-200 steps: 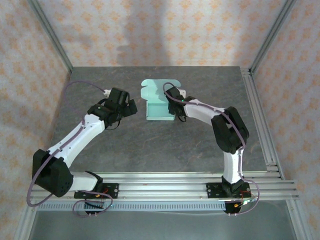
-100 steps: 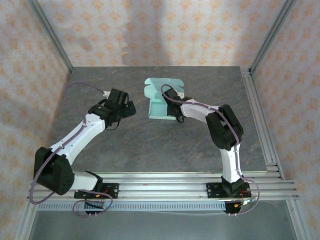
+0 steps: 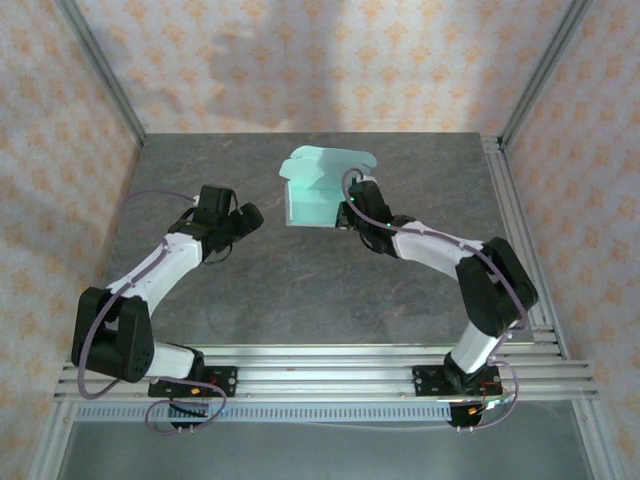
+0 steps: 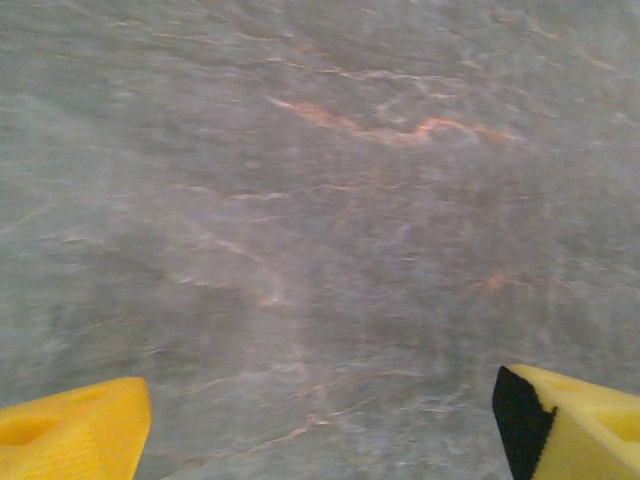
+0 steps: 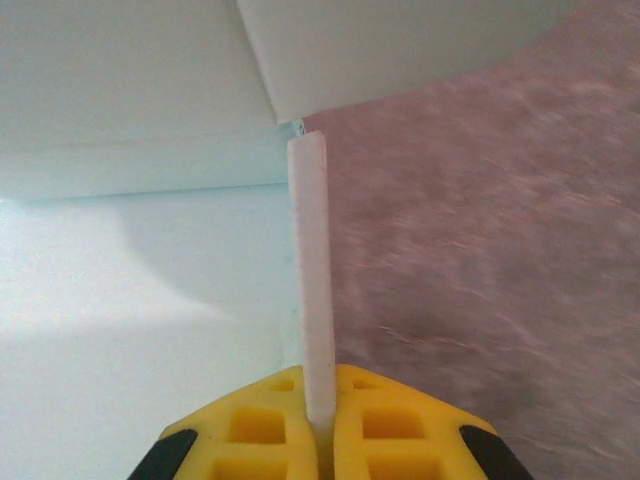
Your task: Fold the paper box
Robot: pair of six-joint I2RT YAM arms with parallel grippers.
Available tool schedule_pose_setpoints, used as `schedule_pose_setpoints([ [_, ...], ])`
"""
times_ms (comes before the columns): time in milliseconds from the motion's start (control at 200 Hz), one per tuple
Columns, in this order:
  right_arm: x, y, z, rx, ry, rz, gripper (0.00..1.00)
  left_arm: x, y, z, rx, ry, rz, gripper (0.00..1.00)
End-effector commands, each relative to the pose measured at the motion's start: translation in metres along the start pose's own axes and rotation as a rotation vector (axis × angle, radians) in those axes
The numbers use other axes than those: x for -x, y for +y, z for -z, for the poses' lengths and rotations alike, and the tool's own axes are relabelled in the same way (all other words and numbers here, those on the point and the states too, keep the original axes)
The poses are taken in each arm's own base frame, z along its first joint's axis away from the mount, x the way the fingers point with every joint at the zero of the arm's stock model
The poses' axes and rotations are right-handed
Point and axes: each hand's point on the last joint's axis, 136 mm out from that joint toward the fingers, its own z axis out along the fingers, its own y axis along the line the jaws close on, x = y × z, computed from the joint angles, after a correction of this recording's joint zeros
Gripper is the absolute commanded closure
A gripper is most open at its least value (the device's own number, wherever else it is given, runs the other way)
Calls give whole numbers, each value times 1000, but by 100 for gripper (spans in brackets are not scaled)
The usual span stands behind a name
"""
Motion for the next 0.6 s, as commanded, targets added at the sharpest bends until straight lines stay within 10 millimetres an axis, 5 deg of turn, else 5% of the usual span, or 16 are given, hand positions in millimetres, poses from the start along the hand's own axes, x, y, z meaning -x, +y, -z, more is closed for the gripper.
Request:
schedule_pose_setpoints([
  [0,33,53,21,268,-134,8,100,-1,-36,-8,-183,37,17,14],
  [210,27,89,37,497,-120,40,100,-8,-84,-4,-428,126,-4,16],
  [345,28,109,49,649,-132,18,100,-19,-110,3,-570,196,-38,28],
  [595,31,114,50,662,-145,30,100,-40,-143,18,-671,287,-118,42],
])
